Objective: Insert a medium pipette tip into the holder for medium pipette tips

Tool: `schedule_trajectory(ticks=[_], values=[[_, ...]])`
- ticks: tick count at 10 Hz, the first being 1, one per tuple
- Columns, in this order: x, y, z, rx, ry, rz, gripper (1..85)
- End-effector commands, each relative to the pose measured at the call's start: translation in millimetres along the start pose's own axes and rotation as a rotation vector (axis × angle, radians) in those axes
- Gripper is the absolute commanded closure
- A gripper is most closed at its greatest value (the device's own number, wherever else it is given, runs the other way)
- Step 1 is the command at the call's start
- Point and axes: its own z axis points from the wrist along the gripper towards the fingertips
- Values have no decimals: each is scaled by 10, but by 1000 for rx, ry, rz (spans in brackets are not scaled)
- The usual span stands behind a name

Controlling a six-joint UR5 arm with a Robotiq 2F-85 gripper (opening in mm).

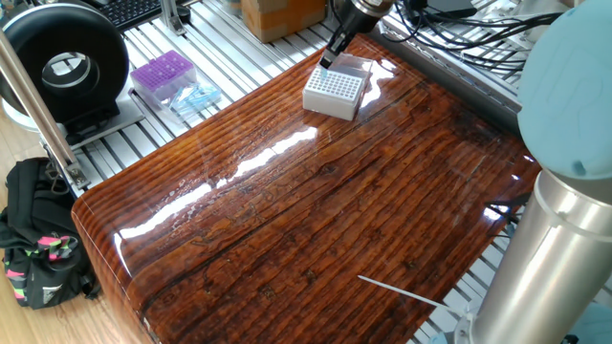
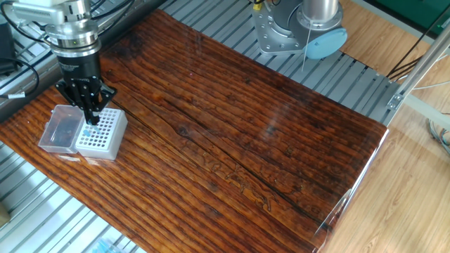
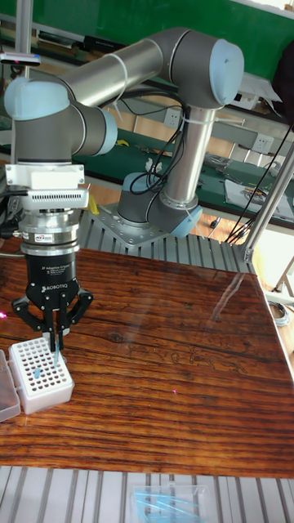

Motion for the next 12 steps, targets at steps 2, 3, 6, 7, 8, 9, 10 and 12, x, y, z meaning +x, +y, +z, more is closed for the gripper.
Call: schedule_trajectory(ticks=[2,3,6,7,8,9,10,12], values=[[-60,-32,-22,5,-9,6,847],[-52,-33,-19,5,-8,8,847],[-87,-29,1,-1,-19,2,847],[-105,-39,13,1,-23,-1,847],[-130,-32,36,-3,-28,-2,847],[-152,-17,55,-8,-32,-4,847],[-161,-8,56,-8,-32,-3,847],[-154,-11,66,-4,-28,-1,847]])
